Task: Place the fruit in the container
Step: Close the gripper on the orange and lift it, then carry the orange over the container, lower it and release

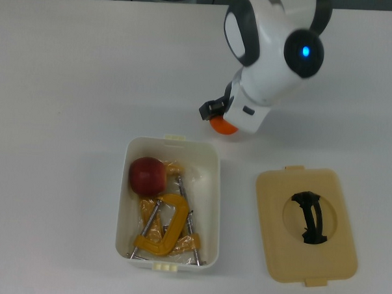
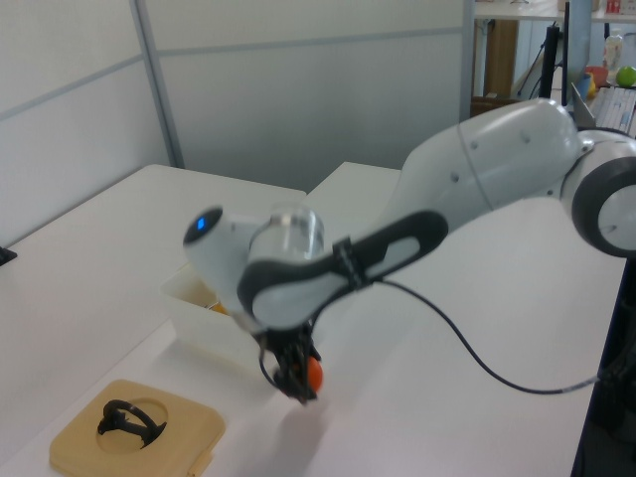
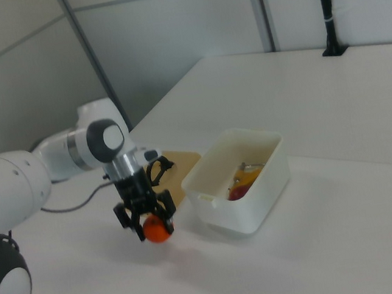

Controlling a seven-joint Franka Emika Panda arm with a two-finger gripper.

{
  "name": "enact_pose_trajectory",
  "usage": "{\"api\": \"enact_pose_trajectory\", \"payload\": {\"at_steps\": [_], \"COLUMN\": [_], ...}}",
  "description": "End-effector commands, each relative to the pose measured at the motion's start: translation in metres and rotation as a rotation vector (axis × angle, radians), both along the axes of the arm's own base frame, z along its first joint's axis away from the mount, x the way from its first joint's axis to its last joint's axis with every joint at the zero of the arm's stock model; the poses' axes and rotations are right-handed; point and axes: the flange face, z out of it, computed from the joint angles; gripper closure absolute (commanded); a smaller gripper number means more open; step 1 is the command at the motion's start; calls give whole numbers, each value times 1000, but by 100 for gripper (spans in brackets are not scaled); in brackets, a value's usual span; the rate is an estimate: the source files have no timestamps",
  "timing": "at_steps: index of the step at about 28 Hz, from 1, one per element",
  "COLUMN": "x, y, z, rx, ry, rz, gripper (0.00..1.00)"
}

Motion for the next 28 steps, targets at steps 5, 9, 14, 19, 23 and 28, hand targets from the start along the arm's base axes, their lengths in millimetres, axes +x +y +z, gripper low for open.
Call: {"api": "enact_pose_trajectory", "payload": {"at_steps": [5, 9, 14, 19, 23, 28], "x": [19, 38, 67, 82, 85, 78], "y": [-70, -105, -130, -133, -142, -147], "z": [99, 127, 134, 116, 99, 67], "rx": [119, 175, 218, 249, 234, 204], "ry": [-129, -246, -474, -578, -555, -498], "rz": [-201, -303, -434, -490, -500, -506], "gripper": [100, 100, 100, 97, 82, 68]}}
